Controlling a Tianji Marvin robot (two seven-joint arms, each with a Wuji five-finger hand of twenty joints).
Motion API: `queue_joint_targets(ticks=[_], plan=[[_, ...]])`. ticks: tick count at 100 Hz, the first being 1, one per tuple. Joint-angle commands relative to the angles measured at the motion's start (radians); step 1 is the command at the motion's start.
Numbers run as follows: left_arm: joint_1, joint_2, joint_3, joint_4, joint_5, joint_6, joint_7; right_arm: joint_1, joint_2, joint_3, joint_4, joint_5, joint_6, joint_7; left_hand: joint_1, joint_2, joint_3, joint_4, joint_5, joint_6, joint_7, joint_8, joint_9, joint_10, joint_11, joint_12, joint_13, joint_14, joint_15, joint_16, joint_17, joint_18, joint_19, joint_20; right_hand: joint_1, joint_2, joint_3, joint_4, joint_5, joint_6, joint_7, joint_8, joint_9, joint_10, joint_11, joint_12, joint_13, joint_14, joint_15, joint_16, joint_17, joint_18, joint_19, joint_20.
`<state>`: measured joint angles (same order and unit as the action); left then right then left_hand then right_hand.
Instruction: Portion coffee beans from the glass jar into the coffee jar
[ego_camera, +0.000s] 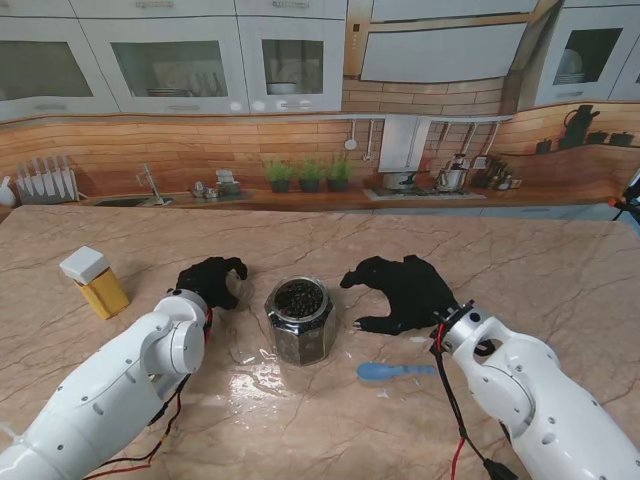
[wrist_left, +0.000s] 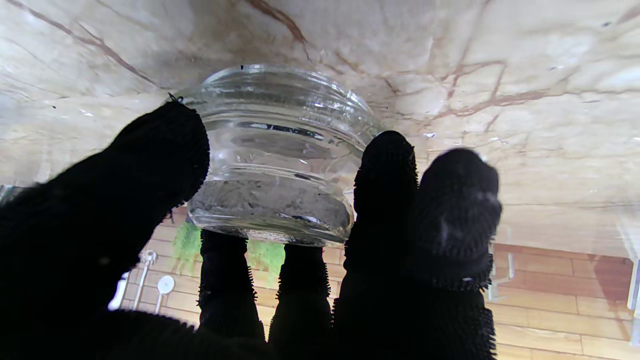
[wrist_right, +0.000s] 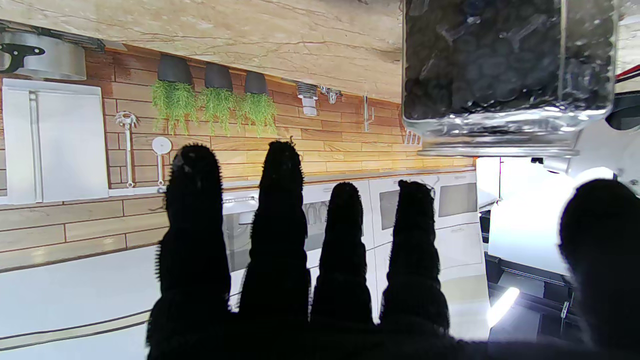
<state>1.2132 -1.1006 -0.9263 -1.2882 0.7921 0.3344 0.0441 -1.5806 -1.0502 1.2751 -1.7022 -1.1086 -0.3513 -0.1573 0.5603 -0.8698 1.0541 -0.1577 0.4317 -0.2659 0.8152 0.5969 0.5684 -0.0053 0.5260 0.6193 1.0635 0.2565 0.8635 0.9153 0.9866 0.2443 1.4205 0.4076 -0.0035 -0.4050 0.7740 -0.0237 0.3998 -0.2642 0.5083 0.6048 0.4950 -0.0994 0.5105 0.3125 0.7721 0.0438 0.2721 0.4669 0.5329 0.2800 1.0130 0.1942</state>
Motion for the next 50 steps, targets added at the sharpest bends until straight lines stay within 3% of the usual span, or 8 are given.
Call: queue_joint_targets(ticks=[1,7,9,12,15,18,35,50], plan=[[0.06,0.001,0.023,0.098,-0.021,0.007,-0.038,0.003,-0.003,-0.006,-0.002,-0.003,-0.004,-0.007,0.172,-0.006,0.04,0.089,0.161,0.078,0.268,0.067,0.137,-0.043,0.142,0.029,0.109,-0.138,-0.076,-0.016,0.037,-0.084,0.112,0.039,-0.035,0.021,0.014,0.011,-0.001,-0.019,0.004,0.005,0.024,-0.021,0.019,0.008,0.01,-0.006,0.009,0.008,0.002,0.006,0.009,-0.007],[0.056,0.0,0.026,0.108,-0.033,0.002,-0.035,0.005,-0.004,-0.008,0.0,-0.002,-0.004,-0.012,0.189,-0.034,0.046,0.077,0.24,0.097,0.332,-0.023,0.234,-0.026,0.131,0.126,0.148,-0.143,-0.064,-0.035,0.045,-0.109,0.153,0.054,-0.035,0.023,0.013,0.011,-0.001,-0.021,0.005,0.006,0.024,-0.021,0.02,0.009,0.008,-0.007,0.009,0.008,0.003,0.006,0.009,-0.007],[0.055,0.0,0.027,0.108,-0.036,0.001,-0.04,0.005,-0.004,-0.008,0.001,-0.002,-0.003,-0.013,0.219,-0.079,0.042,0.049,0.293,0.103,0.381,-0.096,0.348,-0.025,0.077,0.183,0.165,-0.146,-0.065,-0.039,0.047,-0.115,0.164,0.062,-0.035,0.024,0.013,0.011,-0.001,-0.021,0.005,0.006,0.024,-0.021,0.021,0.01,0.009,-0.006,0.01,0.009,0.003,0.005,0.009,-0.007],[0.054,0.0,0.028,0.112,-0.042,-0.006,-0.044,0.006,-0.004,-0.01,0.001,-0.001,-0.003,-0.014,0.249,-0.122,0.036,0.035,0.337,0.1,0.414,-0.146,0.454,-0.013,0.011,0.221,0.18,-0.15,-0.064,-0.039,0.048,-0.109,0.172,0.07,-0.036,0.027,0.012,0.011,-0.001,-0.02,0.005,0.007,0.023,-0.02,0.022,0.011,0.008,-0.006,0.01,0.009,0.003,0.003,0.009,-0.007],[0.051,0.0,0.032,0.117,-0.046,-0.012,-0.044,0.007,-0.004,-0.011,0.002,-0.001,-0.003,-0.015,0.254,-0.151,0.048,0.032,0.365,0.1,0.422,-0.162,0.513,0.002,-0.009,0.218,0.189,-0.147,-0.042,-0.029,0.051,-0.104,0.191,0.081,-0.037,0.028,0.011,0.011,-0.001,-0.02,0.006,0.007,0.022,-0.02,0.023,0.011,0.009,-0.007,0.011,0.01,0.003,0.003,0.009,-0.007],[0.05,0.0,0.035,0.118,-0.046,-0.012,-0.044,0.008,-0.004,-0.012,0.003,-0.001,-0.004,-0.017,0.25,-0.191,0.078,0.027,0.392,0.1,0.424,-0.174,0.566,0.005,-0.015,0.2,0.198,-0.143,-0.001,-0.033,0.056,-0.138,0.22,0.098,-0.038,0.03,0.01,0.011,-0.004,-0.02,0.005,0.007,0.022,-0.02,0.024,0.012,0.01,-0.007,0.012,0.01,0.003,0.001,0.009,-0.008],[0.066,-0.009,0.023,0.114,-0.035,-0.034,0.02,0.011,-0.005,-0.016,0.009,-0.006,-0.008,-0.036,0.243,-0.341,0.216,0.028,0.482,0.091,0.446,-0.192,0.657,-0.007,-0.013,0.176,0.21,-0.118,0.158,-0.14,0.066,-0.127,0.295,0.15,-0.037,0.035,0.007,0.011,-0.003,-0.015,0.01,0.009,0.018,-0.016,0.036,0.018,0.015,-0.011,0.017,0.015,0.01,-0.01,0.009,-0.009],[0.1,-0.01,-0.027,0.048,-0.005,-0.056,0.05,0.015,-0.006,-0.017,0.014,-0.012,-0.017,-0.06,0.262,-0.379,0.264,0.039,0.503,0.105,0.47,-0.182,0.671,0.004,-0.011,0.176,0.213,-0.095,0.209,-0.171,0.071,-0.108,0.322,0.164,-0.035,0.042,0.003,0.012,-0.002,-0.013,0.018,0.013,0.02,-0.014,0.05,0.024,0.023,-0.016,0.024,0.018,0.021,-0.02,0.008,-0.012]])
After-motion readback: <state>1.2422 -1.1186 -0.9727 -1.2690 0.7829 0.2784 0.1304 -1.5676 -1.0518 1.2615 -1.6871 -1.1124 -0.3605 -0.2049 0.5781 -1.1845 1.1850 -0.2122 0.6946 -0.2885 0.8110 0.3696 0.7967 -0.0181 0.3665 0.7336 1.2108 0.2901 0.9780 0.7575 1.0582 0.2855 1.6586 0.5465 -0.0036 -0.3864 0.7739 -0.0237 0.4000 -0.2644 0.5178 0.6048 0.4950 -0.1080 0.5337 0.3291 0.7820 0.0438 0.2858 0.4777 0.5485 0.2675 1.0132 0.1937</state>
